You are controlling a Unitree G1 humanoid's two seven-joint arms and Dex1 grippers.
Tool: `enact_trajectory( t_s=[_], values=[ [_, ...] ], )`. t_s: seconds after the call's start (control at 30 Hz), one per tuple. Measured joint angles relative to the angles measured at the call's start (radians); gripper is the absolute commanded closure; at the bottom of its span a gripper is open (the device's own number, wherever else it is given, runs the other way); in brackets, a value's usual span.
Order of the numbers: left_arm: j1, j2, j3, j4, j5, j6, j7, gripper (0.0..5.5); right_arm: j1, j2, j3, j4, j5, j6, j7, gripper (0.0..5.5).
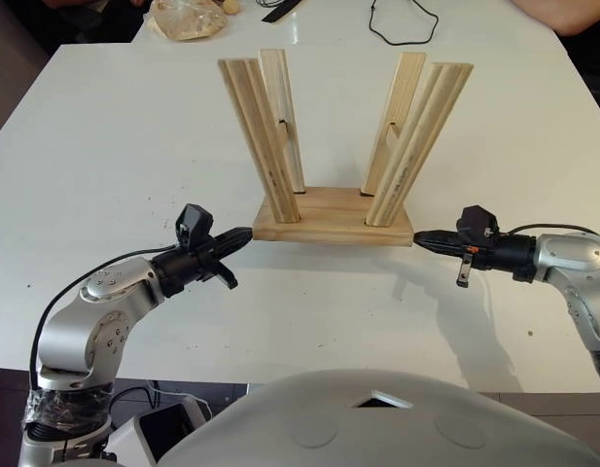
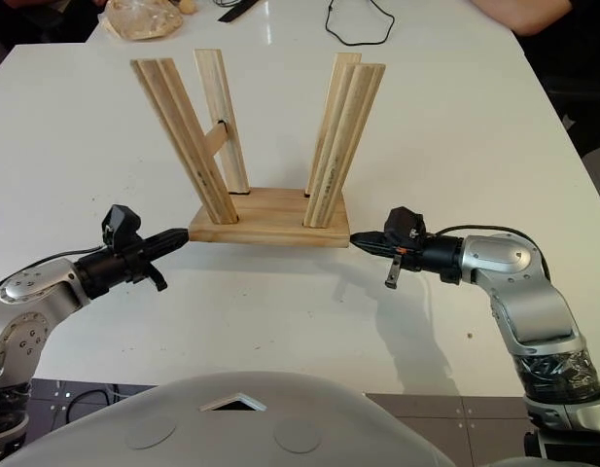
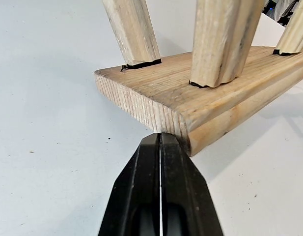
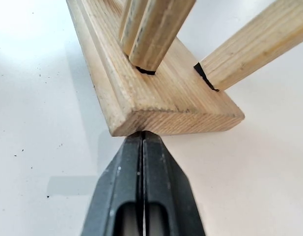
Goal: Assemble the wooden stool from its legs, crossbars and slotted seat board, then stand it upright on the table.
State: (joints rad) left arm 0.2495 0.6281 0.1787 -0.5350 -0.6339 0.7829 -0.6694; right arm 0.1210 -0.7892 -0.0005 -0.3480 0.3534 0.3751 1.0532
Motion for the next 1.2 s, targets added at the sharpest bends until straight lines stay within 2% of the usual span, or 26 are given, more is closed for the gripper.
enact_trajectory(
  t_s=[0.27, 1.03, 1.17, 1.2],
  values=[
    [-0.089, 0.002, 0.063, -0.028, -0.071, 0.033, 0.008, 5.46, -0.088, -0.001, -0.085, -0.024, 0.046, 0.051, -0.004, 5.5],
    [-0.15, 0.018, 0.056, -0.031, -0.065, 0.031, 0.013, 5.46, -0.141, -0.001, -0.118, 0.014, 0.044, 0.035, 0.002, 5.5],
    [-0.133, 0.064, -0.004, 0.011, 0.01, -0.052, -0.04, 4.83, -0.142, -0.003, -0.092, 0.074, 0.011, -0.05, 0.014, 5.5],
    [-0.125, 0.071, -0.023, 0.026, 0.028, -0.072, -0.06, 4.64, -0.142, -0.003, -0.079, 0.098, -0.007, -0.066, 0.016, 5.3]
  ],
)
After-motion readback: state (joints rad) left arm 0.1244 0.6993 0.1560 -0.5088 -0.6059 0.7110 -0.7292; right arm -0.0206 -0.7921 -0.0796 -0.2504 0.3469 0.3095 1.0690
